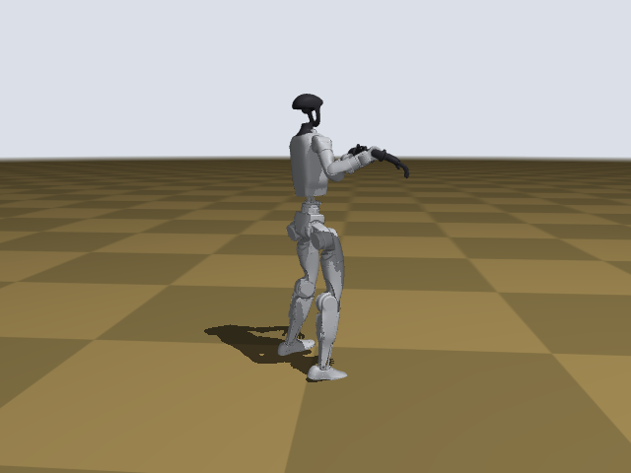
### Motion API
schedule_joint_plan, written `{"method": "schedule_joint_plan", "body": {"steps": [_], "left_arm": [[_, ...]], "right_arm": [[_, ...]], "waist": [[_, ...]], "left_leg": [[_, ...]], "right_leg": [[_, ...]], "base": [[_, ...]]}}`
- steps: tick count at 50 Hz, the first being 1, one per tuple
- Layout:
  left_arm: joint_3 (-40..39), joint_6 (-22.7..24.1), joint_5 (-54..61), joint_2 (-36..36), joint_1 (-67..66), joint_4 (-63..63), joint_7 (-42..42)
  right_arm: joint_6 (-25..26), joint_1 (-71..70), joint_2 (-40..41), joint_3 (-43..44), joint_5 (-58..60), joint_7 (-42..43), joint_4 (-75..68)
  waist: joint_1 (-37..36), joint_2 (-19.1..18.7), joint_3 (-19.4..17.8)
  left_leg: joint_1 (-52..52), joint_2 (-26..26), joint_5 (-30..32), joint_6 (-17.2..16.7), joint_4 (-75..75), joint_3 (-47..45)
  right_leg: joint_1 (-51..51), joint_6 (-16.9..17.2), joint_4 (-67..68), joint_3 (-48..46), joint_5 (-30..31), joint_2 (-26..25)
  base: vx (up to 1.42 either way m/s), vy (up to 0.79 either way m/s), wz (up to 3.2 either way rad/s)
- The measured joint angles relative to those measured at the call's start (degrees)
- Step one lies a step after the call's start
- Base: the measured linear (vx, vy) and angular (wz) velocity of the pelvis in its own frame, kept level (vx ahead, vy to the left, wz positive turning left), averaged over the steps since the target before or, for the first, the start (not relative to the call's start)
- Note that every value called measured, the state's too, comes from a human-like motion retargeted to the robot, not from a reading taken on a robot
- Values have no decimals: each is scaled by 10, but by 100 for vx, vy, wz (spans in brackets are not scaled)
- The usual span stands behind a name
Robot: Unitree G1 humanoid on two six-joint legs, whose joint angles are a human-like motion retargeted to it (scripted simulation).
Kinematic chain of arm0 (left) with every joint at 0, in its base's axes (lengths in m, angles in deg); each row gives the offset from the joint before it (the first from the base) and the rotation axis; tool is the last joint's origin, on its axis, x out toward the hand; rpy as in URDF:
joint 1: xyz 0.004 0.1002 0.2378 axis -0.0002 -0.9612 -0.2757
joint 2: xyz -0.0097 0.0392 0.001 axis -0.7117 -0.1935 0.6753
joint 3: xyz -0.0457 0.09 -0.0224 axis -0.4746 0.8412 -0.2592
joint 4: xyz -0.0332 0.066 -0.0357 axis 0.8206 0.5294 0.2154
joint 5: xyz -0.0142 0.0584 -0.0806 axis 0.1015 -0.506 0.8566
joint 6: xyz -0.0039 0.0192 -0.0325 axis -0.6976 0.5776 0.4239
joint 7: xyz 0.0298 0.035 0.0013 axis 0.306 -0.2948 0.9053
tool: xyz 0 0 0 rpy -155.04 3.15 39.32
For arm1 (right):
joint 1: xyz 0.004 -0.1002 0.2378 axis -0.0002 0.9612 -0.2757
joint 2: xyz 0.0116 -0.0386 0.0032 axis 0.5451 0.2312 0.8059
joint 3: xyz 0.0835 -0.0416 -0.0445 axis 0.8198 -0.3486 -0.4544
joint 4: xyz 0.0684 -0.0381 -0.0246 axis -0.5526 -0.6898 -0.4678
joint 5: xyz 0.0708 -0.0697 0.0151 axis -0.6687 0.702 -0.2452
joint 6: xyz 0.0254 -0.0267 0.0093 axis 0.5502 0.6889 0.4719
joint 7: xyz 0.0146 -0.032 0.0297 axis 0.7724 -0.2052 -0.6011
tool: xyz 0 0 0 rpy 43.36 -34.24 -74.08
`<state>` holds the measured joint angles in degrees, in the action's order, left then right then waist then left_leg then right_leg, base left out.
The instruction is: Dance
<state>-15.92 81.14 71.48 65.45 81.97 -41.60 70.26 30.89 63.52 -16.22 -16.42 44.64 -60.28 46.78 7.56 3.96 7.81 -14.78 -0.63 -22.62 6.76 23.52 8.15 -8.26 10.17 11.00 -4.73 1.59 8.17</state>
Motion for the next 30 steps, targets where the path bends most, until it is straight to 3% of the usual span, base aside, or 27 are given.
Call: {"method": "schedule_joint_plan", "body": {"steps": [3,8,10,13,16,19,22,25,30], "left_arm": [[4,85,-8,44,24,78,-104],[37,281,-38,86,56,228,-369],[52,354,-87,93,61,286,-505],[56,440,-203,97,57,355,-703],[67,470,-299,86,50,403,-791],[82,473,-380,80,42,455,-798],[88,464,-455,74,25,499,-804],[85,474,-511,65,6,545,-800],[121,491,-546,8,-21,578,-752]], "right_arm": [[16,-48,26,16,43,128,-23],[29,-114,91,23,51,425,-101],[20,-130,118,23,32,568,-145],[-40,-156,156,25,17,757,-221],[-83,-171,187,29,19,942,-301],[-107,-181,216,46,29,1116,-385],[-114,-183,244,73,35,1233,-470],[-112,-182,271,94,19,1272,-558],[-120,-170,309,121,-23,1258,-691]], "waist": [[11,-11,0],[14,-27,-4],[7,-32,-3],[0,-36,-6],[-12,-36,-6],[-31,-34,-2],[-56,-32,-5],[-78,-26,-12],[-105,-17,-24]], "left_leg": [[-30,1,-18,2,46,3],[-77,4,-48,5,119,-1],[-92,4,-58,6,141,-8],[-107,1,-68,5,166,-23],[-120,-8,-79,7,186,-43],[-134,-19,-95,10,201,-67],[-141,-25,-109,14,220,-87],[-144,-36,-111,15,234,-112],[-137,-54,-100,19,245,-150]], "right_leg": [[-26,2,31,9,-13,-1],[-68,3,84,22,-38,-4],[-85,3,104,30,-46,-4],[-113,0,142,45,-62,-3],[-142,-5,182,66,-79,0],[-174,-8,221,91,-101,2],[-196,-8,261,115,-121,2],[-219,-9,302,141,-139,6],[-245,-14,362,173,-160,18]], "base": [[-8,7,-23],[-6,10,-30],[-4,13,-43],[-5,15,-46],[-5,18,-45],[-3,21,-45],[1,19,-40],[3,22,-35],[4,21,-22]]}}
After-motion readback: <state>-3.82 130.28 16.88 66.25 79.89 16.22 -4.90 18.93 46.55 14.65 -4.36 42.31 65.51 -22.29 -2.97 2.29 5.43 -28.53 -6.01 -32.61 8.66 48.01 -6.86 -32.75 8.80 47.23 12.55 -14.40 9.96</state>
